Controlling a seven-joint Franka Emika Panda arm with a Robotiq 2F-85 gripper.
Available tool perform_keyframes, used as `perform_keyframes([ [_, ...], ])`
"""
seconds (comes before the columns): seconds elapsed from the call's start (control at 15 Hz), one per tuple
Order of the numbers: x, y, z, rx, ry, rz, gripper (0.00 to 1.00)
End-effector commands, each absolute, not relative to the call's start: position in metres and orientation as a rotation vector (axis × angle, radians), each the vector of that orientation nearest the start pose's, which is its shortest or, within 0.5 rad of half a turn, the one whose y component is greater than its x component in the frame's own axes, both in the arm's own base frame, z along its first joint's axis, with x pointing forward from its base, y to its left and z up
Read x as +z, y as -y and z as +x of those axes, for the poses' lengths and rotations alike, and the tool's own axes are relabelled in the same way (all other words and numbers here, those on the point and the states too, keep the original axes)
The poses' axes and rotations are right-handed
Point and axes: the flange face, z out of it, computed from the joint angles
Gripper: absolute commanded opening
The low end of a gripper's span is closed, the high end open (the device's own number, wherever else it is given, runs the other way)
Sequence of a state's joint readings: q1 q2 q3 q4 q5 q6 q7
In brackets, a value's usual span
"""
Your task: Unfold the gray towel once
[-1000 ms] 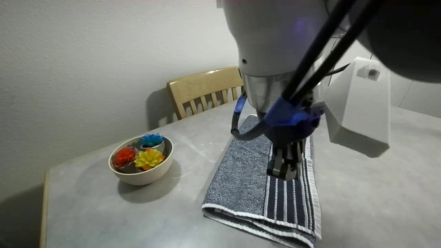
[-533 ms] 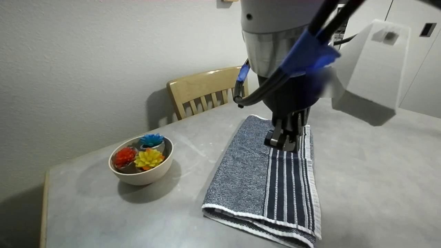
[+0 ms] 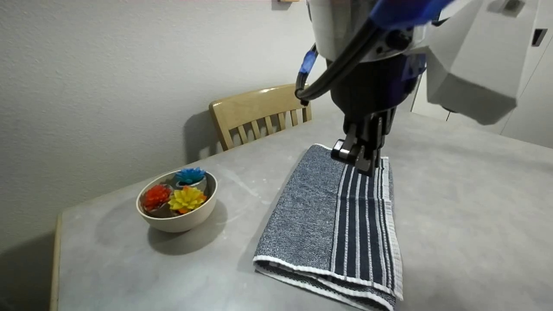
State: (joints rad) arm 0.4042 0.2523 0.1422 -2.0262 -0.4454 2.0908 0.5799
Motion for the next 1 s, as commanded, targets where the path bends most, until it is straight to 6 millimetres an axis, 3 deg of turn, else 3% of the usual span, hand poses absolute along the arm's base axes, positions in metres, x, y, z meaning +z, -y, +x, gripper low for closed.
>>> perform_keyframes([
  [0.0, 0.311, -0.277, 0.492, -0.031, 0.394, -3.471, 0.46],
  [0.4, 0.257, -0.279, 0.479, 0.176, 0.445, -3.352, 0.9],
  [0.47, 0.274, -0.285, 0.48, 0.119, 0.421, -3.406, 0.71],
  [0.67, 0.256, -0.282, 0.479, 0.178, 0.427, -3.381, 0.9],
  [0.93, 0.255, -0.282, 0.48, 0.18, 0.426, -3.379, 0.9],
])
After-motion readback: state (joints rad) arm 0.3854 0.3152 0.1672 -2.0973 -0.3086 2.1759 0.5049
